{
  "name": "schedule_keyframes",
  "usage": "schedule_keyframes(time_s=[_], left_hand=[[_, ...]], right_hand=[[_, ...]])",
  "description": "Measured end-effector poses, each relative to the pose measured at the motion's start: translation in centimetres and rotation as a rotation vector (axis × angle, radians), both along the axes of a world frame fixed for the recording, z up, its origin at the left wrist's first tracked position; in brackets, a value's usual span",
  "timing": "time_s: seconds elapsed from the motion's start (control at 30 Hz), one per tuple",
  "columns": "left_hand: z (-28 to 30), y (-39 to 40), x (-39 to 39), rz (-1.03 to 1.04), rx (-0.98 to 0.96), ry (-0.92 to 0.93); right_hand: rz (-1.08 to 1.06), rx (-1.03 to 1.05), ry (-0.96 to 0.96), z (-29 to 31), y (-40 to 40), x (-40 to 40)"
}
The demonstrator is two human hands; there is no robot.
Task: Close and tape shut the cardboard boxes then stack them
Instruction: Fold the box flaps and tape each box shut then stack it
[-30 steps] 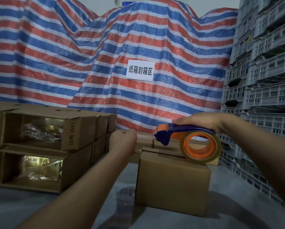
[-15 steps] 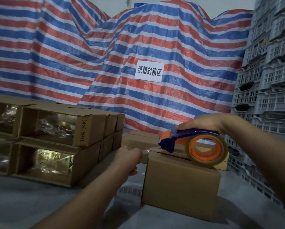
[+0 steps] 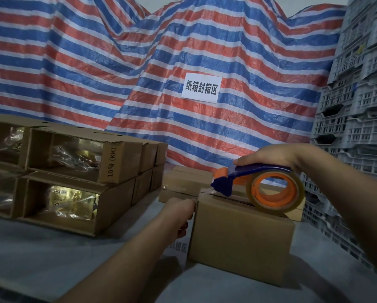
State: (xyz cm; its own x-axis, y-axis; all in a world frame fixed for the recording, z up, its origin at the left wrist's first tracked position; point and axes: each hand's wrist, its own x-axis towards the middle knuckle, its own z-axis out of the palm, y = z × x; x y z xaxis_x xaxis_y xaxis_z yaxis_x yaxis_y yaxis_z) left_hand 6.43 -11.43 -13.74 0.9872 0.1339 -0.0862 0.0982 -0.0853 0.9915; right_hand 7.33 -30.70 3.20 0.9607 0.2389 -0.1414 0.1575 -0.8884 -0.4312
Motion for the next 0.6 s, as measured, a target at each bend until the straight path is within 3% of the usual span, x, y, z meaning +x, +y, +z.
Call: schedule_keyframes(time_s=[0.37, 0.43, 0.5, 0.6], left_hand=[[-0.9, 0.4, -1.3, -0.149, -0.195, 0.224], [-0.4, 0.1, -1.1, -0.014, -0.160, 0.131], [0.3, -0.2, -0.9, 0.145, -0.123, -0.127], [0.6, -0.9, -2.0, 0.005, -0.020, -0.407]], right_hand=[[-0.006, 0.050, 0.037, 0.0, 0.1, 0.2], [-0.023, 0.061, 0.049, 0.0, 0.1, 0.2], [-0.027, 0.045, 0.042, 0.0, 0.0, 0.2], [-0.026, 0.046, 0.045, 0.0, -0.1, 0.2]])
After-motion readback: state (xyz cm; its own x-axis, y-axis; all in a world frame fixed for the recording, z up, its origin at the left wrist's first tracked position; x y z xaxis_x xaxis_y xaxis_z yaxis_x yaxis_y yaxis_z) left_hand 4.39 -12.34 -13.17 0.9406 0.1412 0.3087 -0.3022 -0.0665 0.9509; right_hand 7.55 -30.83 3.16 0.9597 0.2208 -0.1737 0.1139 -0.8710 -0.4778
